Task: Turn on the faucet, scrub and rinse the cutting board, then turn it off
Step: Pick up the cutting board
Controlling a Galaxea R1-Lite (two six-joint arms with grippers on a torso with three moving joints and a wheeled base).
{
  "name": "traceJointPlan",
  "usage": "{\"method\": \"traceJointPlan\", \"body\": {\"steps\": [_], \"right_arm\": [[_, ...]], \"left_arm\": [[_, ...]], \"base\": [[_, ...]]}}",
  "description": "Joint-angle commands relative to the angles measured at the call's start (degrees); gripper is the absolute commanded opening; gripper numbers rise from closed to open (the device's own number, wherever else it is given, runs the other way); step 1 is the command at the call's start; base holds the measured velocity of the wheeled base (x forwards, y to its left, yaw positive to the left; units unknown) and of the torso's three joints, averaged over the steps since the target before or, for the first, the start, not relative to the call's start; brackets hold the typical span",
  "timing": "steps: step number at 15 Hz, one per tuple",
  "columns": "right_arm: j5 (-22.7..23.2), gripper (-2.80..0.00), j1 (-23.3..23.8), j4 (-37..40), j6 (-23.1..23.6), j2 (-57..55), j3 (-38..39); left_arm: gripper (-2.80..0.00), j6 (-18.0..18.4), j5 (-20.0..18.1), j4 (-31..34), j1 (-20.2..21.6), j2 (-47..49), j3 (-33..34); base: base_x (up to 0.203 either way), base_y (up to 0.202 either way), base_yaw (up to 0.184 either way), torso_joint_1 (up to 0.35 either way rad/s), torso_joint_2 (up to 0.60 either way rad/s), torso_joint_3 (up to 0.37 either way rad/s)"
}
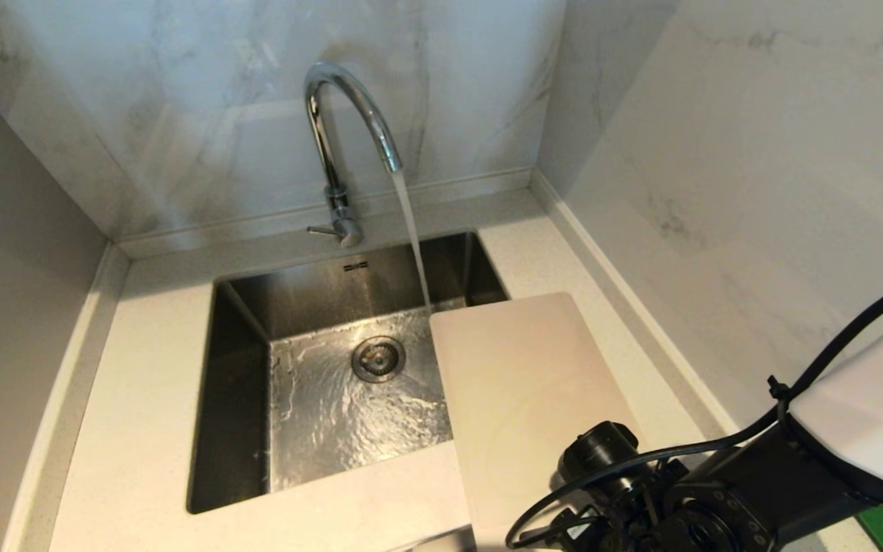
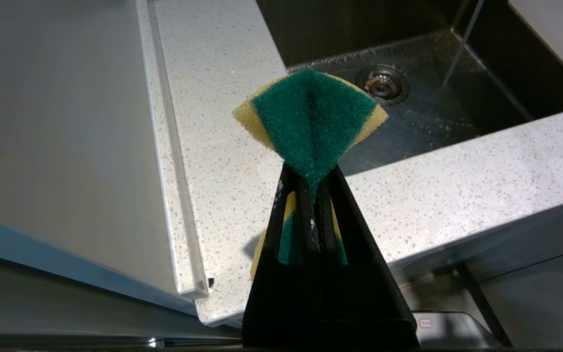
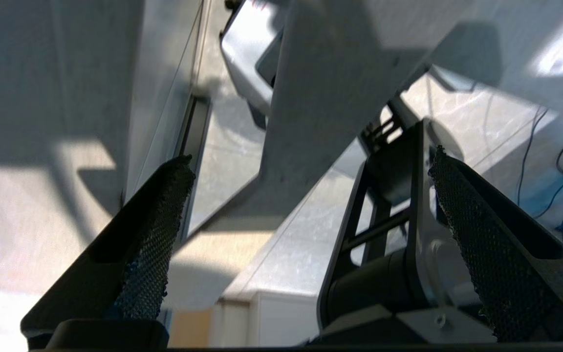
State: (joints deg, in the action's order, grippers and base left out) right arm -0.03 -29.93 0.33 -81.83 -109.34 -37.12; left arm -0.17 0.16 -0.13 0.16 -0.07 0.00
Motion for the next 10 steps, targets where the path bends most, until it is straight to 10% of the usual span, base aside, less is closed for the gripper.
{"method": "traceJointPlan", "body": {"steps": [1,10], "right_arm": [[-0.8,0.0,0.0,-0.3,-0.5,-0.8,0.1],[-7.4,0.0,-1.2,-3.5,-0.4,-4.9,0.1]], "left_arm": [[-2.8,0.0,0.0,0.0,0.0,-0.1,0.1],[-2.8,0.0,0.0,0.0,0.0,-0.1,0.1]], "base": [[0.0,0.0,0.0,0.0,0.0,0.0],[0.0,0.0,0.0,0.0,0.0,0.0]]}}
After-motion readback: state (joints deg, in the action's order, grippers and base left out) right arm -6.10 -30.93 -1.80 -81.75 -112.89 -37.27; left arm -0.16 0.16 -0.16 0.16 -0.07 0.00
